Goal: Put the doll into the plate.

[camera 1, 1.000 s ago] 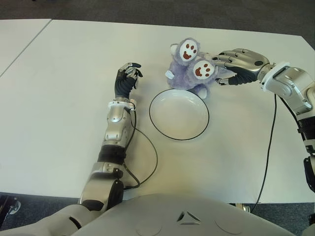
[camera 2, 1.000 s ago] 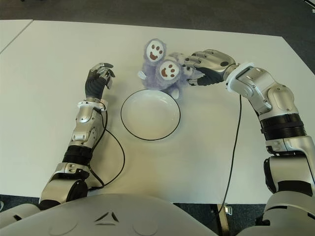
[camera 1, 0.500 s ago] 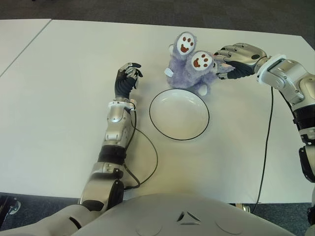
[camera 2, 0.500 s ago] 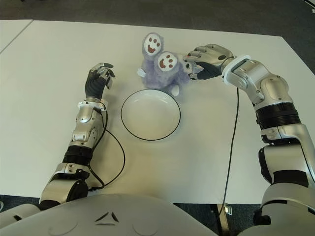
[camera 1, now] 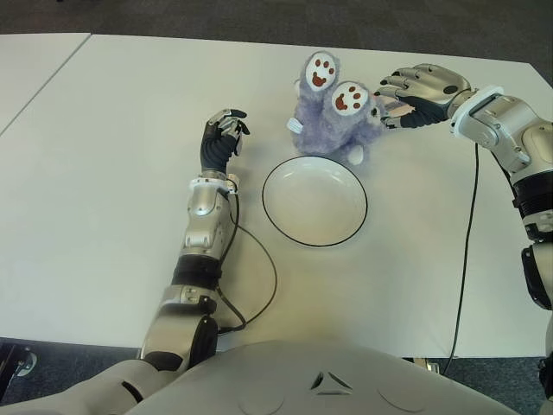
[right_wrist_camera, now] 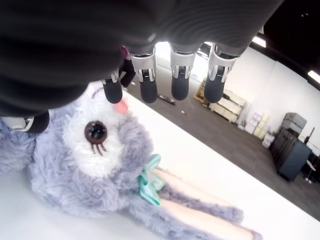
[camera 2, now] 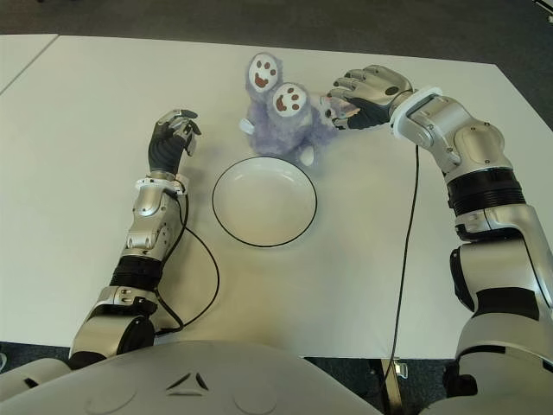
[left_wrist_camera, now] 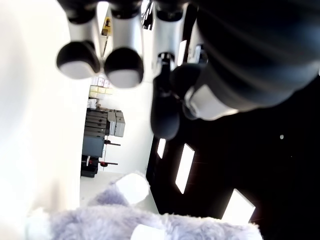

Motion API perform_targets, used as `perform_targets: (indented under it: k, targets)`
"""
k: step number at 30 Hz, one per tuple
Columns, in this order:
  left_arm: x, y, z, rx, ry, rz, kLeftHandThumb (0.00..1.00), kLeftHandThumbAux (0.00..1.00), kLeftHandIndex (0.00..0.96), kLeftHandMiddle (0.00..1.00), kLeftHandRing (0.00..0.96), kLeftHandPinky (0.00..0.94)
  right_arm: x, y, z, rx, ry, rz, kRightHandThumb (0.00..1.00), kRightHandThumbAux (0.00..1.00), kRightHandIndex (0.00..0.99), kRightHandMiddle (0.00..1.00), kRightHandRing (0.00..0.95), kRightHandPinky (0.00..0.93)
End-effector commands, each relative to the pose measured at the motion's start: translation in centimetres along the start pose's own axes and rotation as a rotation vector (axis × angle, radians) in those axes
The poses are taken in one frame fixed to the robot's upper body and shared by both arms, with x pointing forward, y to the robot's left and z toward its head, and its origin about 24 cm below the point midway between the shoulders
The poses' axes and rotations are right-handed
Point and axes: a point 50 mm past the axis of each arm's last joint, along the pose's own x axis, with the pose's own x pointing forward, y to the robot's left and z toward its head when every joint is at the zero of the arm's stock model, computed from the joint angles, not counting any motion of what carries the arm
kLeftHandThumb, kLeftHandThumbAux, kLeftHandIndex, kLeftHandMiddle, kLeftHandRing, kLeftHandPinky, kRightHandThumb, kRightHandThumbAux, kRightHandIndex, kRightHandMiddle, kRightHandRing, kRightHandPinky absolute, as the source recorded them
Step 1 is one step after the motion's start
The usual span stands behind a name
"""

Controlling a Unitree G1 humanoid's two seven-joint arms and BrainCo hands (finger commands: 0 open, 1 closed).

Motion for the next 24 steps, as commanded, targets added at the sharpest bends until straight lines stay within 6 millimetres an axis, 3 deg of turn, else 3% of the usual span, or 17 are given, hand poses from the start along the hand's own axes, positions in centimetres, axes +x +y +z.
perform_targets:
  k: [1, 24]
  targets:
    - [-3.5, 1.0, -4.6, -0.017, 0.187, 0.076, 0.710, 0.705, 0.442, 0.885, 0.888, 0.879, 0.1, -0.4, 0.0, -0.006, -0.001, -0.030, 0.504, 0.129, 0.000, 0.000, 0.000, 0.000]
    - [-3.2, 1.2, -4.6, -0.012, 0.188, 0.065, 0.708, 0.706, 0.441, 0.885, 0.888, 0.872, 0.0, -2.2, -0.9, 0.034, 0.058, -0.149, 0.521, 0.145, 0.000, 0.000, 0.000, 0.000]
